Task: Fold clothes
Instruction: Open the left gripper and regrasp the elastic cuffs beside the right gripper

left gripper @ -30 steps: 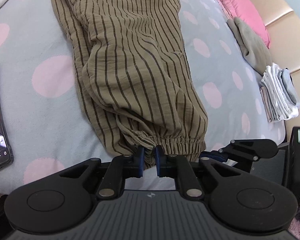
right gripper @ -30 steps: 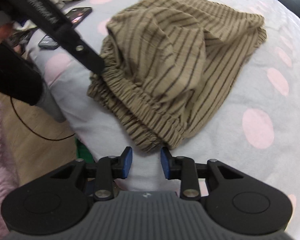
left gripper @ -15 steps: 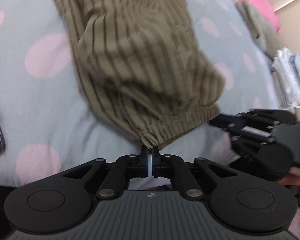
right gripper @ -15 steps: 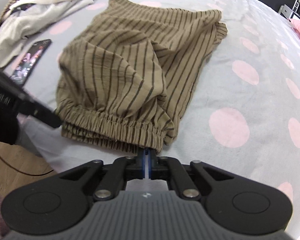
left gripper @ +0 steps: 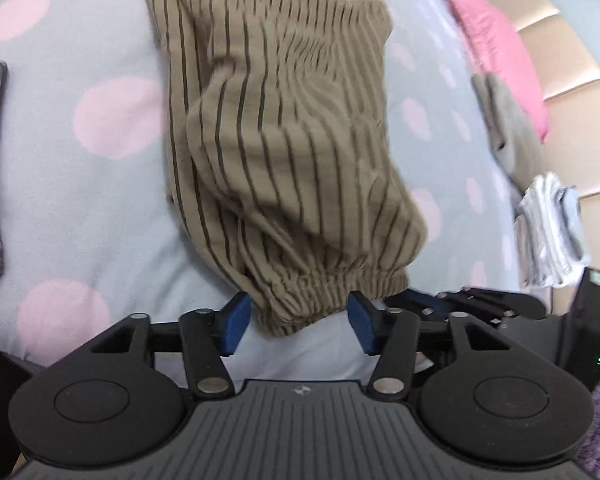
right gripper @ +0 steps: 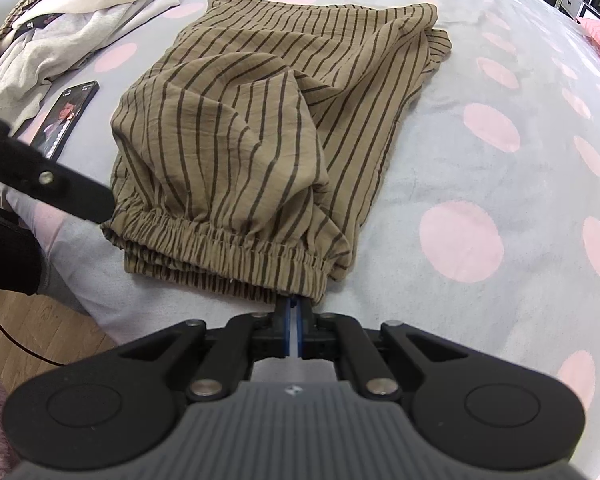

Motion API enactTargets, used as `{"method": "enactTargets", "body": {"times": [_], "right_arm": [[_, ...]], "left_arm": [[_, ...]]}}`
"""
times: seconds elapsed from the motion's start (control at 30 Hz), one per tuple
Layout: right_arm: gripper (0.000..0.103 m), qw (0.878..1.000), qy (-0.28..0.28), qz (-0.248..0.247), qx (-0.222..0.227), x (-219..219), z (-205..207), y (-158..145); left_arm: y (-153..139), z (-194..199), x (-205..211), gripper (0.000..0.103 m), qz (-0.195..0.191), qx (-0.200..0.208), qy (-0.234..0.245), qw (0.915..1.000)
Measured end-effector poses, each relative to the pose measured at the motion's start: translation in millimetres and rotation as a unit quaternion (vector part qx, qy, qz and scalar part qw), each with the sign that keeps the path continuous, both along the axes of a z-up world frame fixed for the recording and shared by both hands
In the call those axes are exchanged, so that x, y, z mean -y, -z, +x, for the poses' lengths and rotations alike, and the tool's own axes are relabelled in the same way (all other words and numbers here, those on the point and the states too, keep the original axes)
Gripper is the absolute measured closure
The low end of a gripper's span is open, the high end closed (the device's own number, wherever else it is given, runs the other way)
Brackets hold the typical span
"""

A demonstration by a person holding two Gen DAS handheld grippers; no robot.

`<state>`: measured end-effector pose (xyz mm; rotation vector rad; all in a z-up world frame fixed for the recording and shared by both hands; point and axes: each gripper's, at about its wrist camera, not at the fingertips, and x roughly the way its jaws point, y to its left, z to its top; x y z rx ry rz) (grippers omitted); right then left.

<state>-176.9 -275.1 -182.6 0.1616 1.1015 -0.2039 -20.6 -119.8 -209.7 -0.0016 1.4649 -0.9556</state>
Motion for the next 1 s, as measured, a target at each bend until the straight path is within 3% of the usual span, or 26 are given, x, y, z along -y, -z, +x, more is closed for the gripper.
{"method": "enactTargets", "body": {"times": [0.13,0.3,0.4,0.47,0.57,0.73,0.87,1.0], "right_arm": [[0.099,1.0,0.0,-0.001,-0.001,-1,0,0],[0.099,1.0,0.002,0.003,0.0,1,-4,-1],[0.099,1.0,0.0,0.005,-0.002,-1,-2,1],[0.099,1.0,-0.001,0.006,-0.004,-2,-1,2],[0.099,1.0,-0.004,0.001,-0.006,-4,-1,2],[0.099,1.0,0.005,0.009,-0.007,0,-3,2],[0.099,1.0,0.003,0.008,-0.009,0,-3,2],[0.099,1.0,0.001,0.006,-0.012,-1,-1,3]], "left_arm": [[10,-6,12,0.093,0.021,0.016,0.004,0.9996],[2,-9,6,0.098,0.006,0.004,0.001,1.0],[14,-11,4,0.098,0.035,-0.004,-0.002,0.9994],[22,-9,3,0.097,0.044,-0.008,-0.014,0.9989],[23,-9,6,0.086,0.05,-0.001,-0.015,0.9986],[15,-10,10,0.052,0.037,0.029,-0.008,0.9989],[20,-10,17,0.051,0.043,0.036,-0.002,0.9984],[25,-12,22,0.059,0.041,0.048,-0.001,0.998]]}}
